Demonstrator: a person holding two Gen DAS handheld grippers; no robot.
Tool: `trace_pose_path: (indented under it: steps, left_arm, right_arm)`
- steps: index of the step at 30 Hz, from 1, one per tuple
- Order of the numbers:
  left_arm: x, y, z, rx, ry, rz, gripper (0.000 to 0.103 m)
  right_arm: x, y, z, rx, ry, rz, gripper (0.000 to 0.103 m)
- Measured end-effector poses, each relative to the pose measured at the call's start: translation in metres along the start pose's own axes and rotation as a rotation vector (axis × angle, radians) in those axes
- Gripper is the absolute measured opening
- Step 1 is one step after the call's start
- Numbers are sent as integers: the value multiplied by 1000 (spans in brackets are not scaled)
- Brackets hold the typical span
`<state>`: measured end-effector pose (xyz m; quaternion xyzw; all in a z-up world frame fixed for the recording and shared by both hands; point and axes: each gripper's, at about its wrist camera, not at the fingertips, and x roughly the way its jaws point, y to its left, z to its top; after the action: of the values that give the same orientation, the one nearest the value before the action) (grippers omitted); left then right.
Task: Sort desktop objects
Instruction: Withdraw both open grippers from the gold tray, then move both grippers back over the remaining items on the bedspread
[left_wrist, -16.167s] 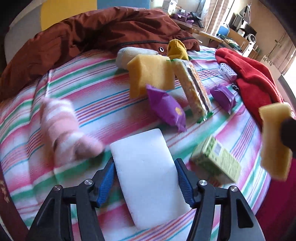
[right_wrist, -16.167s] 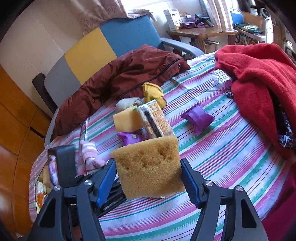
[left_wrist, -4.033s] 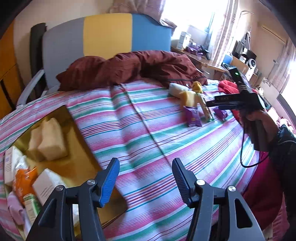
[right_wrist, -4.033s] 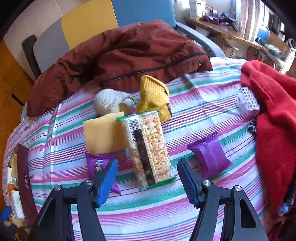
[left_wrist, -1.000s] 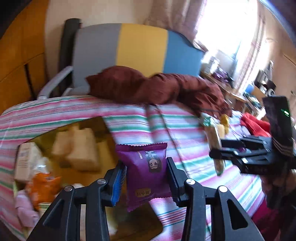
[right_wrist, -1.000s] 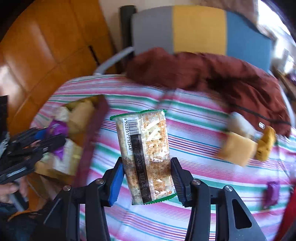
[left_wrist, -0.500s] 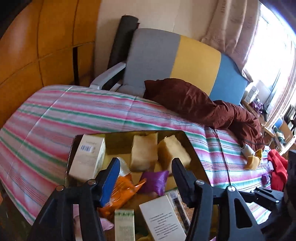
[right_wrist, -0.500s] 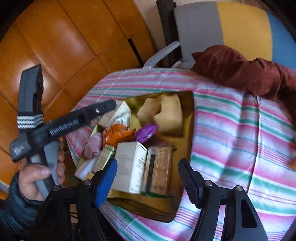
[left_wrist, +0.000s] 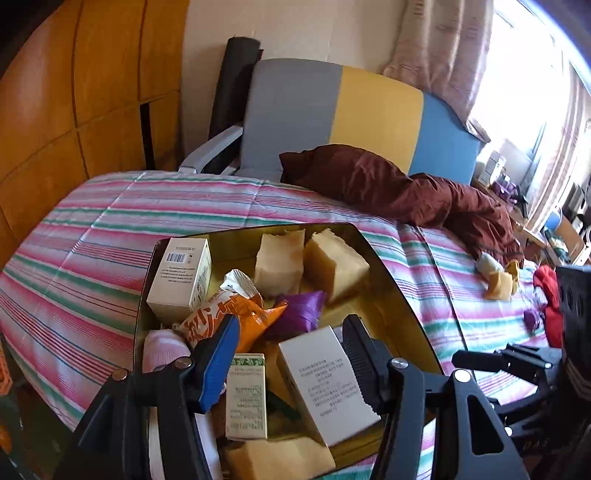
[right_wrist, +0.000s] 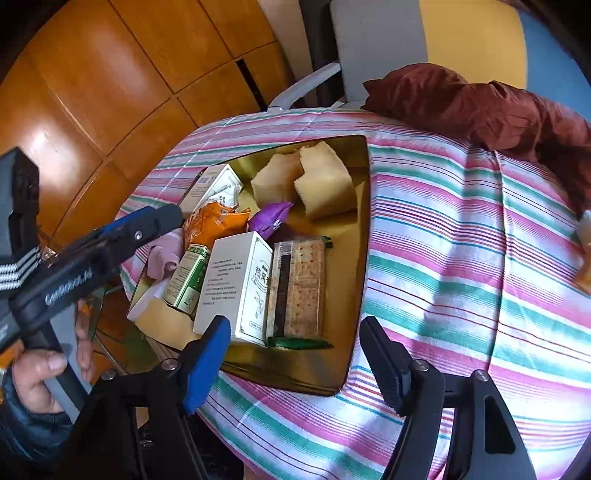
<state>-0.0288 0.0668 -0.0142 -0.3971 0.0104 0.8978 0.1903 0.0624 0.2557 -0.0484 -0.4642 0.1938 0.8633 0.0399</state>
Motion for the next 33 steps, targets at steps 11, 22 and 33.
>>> trace_pose_path:
  steps: [11,22,33]
  left_arm:
    - [-14,-18,-10,57,-12,-6,59]
    - [-15,-35,-14,105,-13,-17,59]
    - [-13,-60,-21,170,2,-50,59]
  right_arm:
    - [-15,14,-15,-95,-34,-105,74]
    - [-32,-3,-13,-84,-52,-158,74]
    - [-46,-39,-15,-19,-52,-220,76]
